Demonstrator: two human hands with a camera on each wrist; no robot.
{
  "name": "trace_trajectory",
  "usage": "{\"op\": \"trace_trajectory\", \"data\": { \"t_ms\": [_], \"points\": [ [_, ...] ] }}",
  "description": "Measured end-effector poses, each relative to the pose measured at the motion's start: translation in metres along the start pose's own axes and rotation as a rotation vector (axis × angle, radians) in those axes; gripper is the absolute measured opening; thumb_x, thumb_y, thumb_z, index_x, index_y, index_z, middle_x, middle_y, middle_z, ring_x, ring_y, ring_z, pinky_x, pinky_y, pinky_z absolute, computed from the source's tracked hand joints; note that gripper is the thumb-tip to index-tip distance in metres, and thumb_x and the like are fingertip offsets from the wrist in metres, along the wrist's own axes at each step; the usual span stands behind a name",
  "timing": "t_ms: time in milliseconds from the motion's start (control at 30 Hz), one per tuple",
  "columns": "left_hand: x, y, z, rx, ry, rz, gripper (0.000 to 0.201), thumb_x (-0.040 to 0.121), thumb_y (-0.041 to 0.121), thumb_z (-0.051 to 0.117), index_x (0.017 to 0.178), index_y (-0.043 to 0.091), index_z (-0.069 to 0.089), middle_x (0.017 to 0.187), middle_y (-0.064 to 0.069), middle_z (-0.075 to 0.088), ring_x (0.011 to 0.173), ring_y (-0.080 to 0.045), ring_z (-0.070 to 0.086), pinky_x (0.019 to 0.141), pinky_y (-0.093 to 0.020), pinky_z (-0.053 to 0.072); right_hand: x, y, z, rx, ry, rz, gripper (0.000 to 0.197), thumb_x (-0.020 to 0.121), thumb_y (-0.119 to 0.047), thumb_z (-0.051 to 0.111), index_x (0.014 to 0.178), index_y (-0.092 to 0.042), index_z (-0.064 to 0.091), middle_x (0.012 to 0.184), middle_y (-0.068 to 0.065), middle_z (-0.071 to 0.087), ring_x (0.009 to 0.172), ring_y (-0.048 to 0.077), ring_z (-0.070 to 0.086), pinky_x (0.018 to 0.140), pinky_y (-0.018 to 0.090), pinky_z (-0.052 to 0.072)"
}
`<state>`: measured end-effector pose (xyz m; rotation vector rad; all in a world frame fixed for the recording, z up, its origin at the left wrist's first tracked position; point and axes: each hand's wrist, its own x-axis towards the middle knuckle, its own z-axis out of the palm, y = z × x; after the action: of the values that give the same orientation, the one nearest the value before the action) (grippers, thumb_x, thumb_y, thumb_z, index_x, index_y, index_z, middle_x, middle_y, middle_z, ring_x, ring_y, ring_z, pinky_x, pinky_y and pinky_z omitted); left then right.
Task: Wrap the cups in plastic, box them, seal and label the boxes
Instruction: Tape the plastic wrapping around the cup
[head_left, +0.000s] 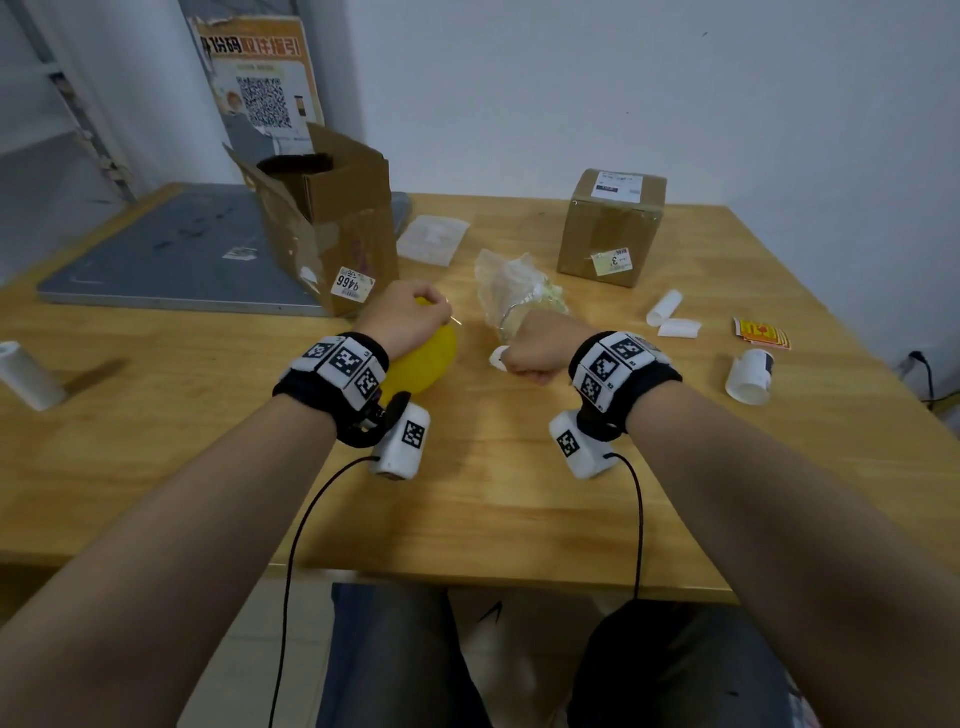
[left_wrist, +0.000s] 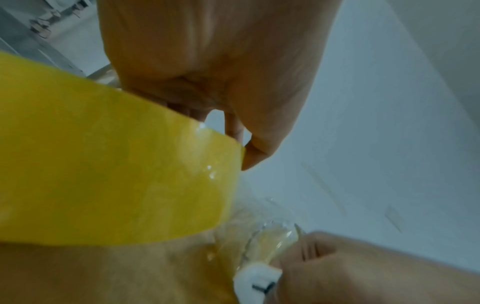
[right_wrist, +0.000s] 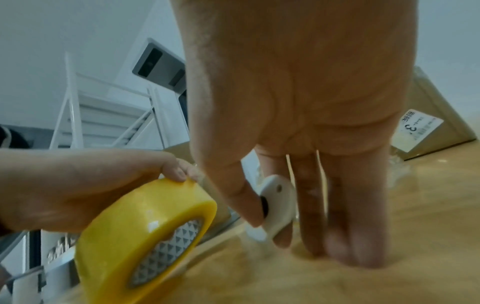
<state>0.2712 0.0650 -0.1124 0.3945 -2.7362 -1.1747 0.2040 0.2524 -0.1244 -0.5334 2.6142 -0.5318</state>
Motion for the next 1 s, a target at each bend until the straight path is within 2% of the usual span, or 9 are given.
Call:
{"op": "trace_trajectory", "data": {
  "t_ms": [133, 233, 367, 433, 500, 600, 700, 833, 1000],
  "points": [
    [-0.012, 0.017, -0.012, -0.258, -0.045, -0.017, 0.010, 0.098, 0.022, 0.055, 0.093, 0.021, 0.063, 0.092, 0.001, 0.060, 0.081, -0.023, 0.053, 0.059, -0.029, 0.036, -0.016, 0.014, -0.011, -0.059, -0.075, 0.067, 0.011, 0.082, -0.018, 0.061, 0.072, -0.012, 0.060, 0.064, 0.005, 0.056, 0.056, 0.023, 0.049, 0.061, 0.029, 0.043],
    [-0.026, 0.031, -0.006, -0.460, -0.162, -0.061, 0.016, 0.101, 0.017, 0.050, 0.089, 0.024, 0.058, 0.104, 0.000, 0.061, 0.083, -0.023, 0.054, 0.061, -0.028, 0.043, -0.028, 0.029, -0.014, -0.239, -0.116, 0.145, 0.024, 0.089, -0.020, 0.059, 0.067, -0.014, 0.052, 0.061, 0.003, 0.048, 0.051, 0.020, 0.040, 0.056, 0.025, 0.035],
    [-0.041, 0.047, 0.010, -0.538, -0.268, -0.030, 0.018, 0.103, 0.013, 0.046, 0.094, 0.025, 0.057, 0.091, 0.002, 0.052, 0.075, -0.017, 0.051, 0.061, -0.026, 0.042, -0.045, 0.041, -0.024, -0.321, -0.142, 0.200, 0.046, 0.103, -0.047, 0.046, 0.066, -0.019, 0.046, 0.065, 0.003, 0.045, 0.056, 0.020, 0.042, 0.061, 0.030, 0.037],
    [-0.047, 0.052, 0.018, -0.565, -0.311, -0.008, 0.018, 0.105, 0.015, 0.044, 0.096, 0.027, 0.055, 0.090, 0.002, 0.051, 0.073, -0.015, 0.052, 0.057, -0.025, 0.044, -0.050, 0.044, -0.031, -0.139, 0.029, 0.105, 0.045, 0.107, -0.052, 0.037, 0.077, -0.021, 0.049, 0.072, 0.000, 0.047, 0.066, 0.018, 0.047, 0.070, 0.032, 0.040],
    [-0.051, 0.055, 0.025, -0.606, -0.356, -0.005, 0.016, 0.107, 0.016, 0.043, 0.103, 0.027, 0.054, 0.089, 0.000, 0.054, 0.064, -0.013, 0.061, 0.051, -0.023, 0.048, -0.056, 0.046, -0.036, 0.275, 0.266, -0.071, 0.048, 0.108, -0.054, 0.034, 0.093, -0.019, 0.062, 0.086, -0.003, 0.058, 0.075, 0.015, 0.056, 0.070, 0.031, 0.043],
    [-0.056, 0.057, 0.034, -0.666, -0.389, -0.023, 0.014, 0.108, 0.016, 0.043, 0.112, 0.027, 0.051, 0.092, -0.005, 0.062, 0.063, -0.014, 0.068, 0.052, -0.027, 0.053, -0.068, 0.040, -0.035, 0.543, 0.285, -0.239, 0.043, 0.100, -0.060, 0.052, 0.108, -0.025, 0.075, 0.103, -0.004, 0.072, 0.083, 0.016, 0.070, 0.062, 0.030, 0.049],
    [-0.058, 0.058, 0.039, -0.711, -0.386, -0.044, 0.013, 0.108, 0.018, 0.043, 0.113, 0.027, 0.050, 0.089, -0.006, 0.070, 0.066, -0.018, 0.072, 0.053, -0.031, 0.055, -0.069, 0.037, -0.025, 0.453, 0.330, -0.289, 0.022, 0.089, -0.043, 0.077, 0.100, -0.024, 0.079, 0.095, -0.008, 0.074, 0.079, 0.011, 0.070, 0.059, 0.031, 0.056],
    [-0.064, 0.062, 0.042, -0.717, -0.326, -0.079, 0.011, 0.108, 0.022, 0.046, 0.118, 0.026, 0.049, 0.089, -0.005, 0.065, 0.055, -0.013, 0.070, 0.048, -0.026, 0.053, -0.065, 0.037, -0.020, 0.517, 0.493, -0.334, 0.012, 0.091, -0.023, 0.079, 0.093, -0.011, 0.081, 0.087, 0.000, 0.076, 0.071, 0.014, 0.070, 0.059, 0.031, 0.059],
    [-0.067, 0.066, 0.046, -0.776, -0.281, -0.171, 0.026, 0.108, 0.036, 0.049, 0.130, 0.025, 0.041, 0.089, -0.006, 0.066, 0.049, -0.015, 0.069, 0.043, -0.026, 0.052, -0.069, 0.037, -0.020, 0.453, 0.518, -0.420, 0.005, 0.089, -0.018, 0.080, 0.084, -0.019, 0.079, 0.083, -0.008, 0.075, 0.072, 0.019, 0.072, 0.064, 0.028, 0.060]
  ]
}}
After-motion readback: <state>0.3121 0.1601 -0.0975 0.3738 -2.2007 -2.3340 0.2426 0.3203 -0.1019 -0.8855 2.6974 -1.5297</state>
